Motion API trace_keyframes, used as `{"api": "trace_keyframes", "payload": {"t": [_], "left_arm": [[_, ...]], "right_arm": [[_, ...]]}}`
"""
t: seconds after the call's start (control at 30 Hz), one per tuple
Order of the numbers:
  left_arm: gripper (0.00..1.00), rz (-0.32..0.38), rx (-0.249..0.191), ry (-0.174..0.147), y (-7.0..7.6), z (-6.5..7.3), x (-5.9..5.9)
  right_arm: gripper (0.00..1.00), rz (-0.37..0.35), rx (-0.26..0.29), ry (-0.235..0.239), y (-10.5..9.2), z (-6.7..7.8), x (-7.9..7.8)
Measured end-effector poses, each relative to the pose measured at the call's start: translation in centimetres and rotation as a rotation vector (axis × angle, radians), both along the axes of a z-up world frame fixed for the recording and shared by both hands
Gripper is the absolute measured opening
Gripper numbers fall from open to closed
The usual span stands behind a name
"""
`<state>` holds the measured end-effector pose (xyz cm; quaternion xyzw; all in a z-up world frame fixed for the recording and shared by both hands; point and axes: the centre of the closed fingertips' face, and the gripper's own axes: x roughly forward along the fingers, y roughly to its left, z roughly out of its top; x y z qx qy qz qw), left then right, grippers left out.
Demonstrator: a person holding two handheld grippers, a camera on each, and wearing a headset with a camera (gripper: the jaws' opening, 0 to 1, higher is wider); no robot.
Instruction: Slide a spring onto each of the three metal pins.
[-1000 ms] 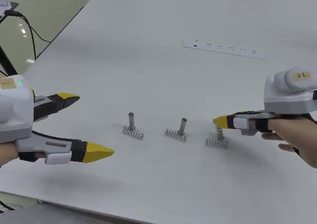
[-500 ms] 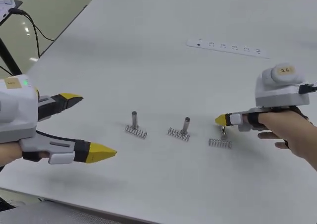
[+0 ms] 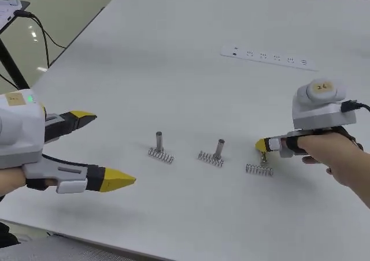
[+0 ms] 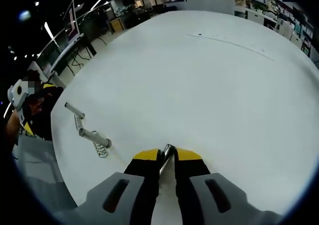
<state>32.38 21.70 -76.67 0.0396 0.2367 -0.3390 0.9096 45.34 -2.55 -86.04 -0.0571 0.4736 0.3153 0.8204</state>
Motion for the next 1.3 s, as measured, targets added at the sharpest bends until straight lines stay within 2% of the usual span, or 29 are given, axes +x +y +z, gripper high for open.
{"api": "trace_keyframes", "payload": {"t": [0.13, 0.17, 0.3, 0.47, 1.1, 1.3], "left_arm": [[0.96, -0.004, 0.001, 0.003, -0.1, -0.1, -0.1], [0.95, -0.004, 0.001, 0.003, -0.1, 0.0, -0.1], [0.95, -0.005, 0.006, 0.007, 0.0, -0.1, -0.1], [0.95, -0.002, 0.006, 0.008, 0.2, -0.1, -0.2], [0.95, -0.004, 0.006, 0.008, -0.1, 0.0, -0.2], [0.95, -0.010, 0.006, 0.006, -0.4, 0.1, -0.1]], "right_arm": [[0.05, 0.000, 0.005, 0.006, 0.1, 0.0, -0.2], [0.05, 0.001, -0.002, -0.011, -0.1, 0.0, -0.1], [0.05, 0.012, 0.002, -0.009, -0.2, 0.1, -0.4], [0.05, 0.012, 0.034, -0.023, -0.1, 1.1, -0.7], [0.05, 0.044, 0.081, -0.125, 0.0, 3.2, -1.1], [0.05, 0.047, 0.090, -0.140, -0.1, 3.5, -1.3]]}}
